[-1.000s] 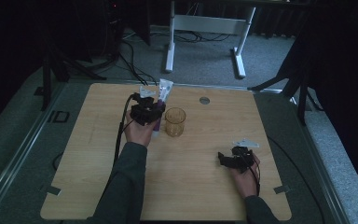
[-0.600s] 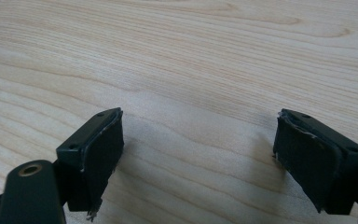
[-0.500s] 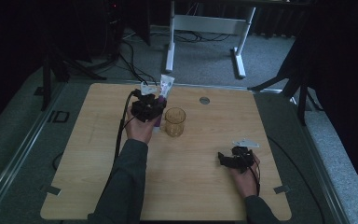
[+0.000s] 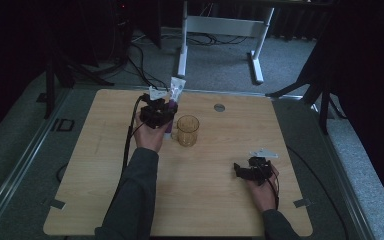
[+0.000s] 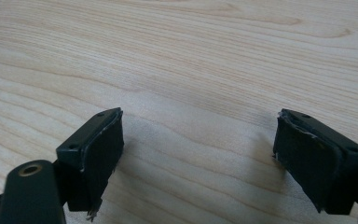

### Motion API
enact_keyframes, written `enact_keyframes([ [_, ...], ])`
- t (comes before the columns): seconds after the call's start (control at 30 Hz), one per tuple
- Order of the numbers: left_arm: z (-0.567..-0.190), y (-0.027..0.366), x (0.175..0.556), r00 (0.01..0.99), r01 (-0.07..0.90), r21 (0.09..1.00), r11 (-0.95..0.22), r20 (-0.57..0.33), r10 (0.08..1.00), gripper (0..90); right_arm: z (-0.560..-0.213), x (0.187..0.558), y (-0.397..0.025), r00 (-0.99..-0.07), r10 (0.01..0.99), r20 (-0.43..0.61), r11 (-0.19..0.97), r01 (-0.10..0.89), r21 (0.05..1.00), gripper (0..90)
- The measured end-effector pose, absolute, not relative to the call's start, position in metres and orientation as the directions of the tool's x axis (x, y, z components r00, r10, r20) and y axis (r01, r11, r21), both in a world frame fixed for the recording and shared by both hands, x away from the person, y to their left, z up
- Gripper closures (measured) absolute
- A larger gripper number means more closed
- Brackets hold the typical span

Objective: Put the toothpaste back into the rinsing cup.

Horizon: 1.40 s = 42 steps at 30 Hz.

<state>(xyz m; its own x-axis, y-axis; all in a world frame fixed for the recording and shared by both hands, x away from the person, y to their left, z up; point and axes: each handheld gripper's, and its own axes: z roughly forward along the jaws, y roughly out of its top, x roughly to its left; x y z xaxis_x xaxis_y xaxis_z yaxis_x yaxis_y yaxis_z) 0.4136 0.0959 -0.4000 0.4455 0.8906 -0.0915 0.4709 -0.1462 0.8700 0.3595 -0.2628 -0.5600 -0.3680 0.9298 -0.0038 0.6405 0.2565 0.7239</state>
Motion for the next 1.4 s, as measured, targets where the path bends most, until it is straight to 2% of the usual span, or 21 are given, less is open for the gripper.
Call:
enact_keyframes([
  [0.47,-0.396,0.087,0.418,0.462,0.432,0.888,-0.158,-0.067,0.884,71.6,-0.56,0.359,-0.263,-0.367,0.93,-0.002,0.255,0.642,0.723,16.0],
  [1.4,-0.397,0.084,0.424,0.455,0.388,0.917,-0.095,-0.101,0.885,71.5,-0.56,0.36,-0.262,-0.371,0.929,-0.004,0.258,0.64,0.724,16.0],
])
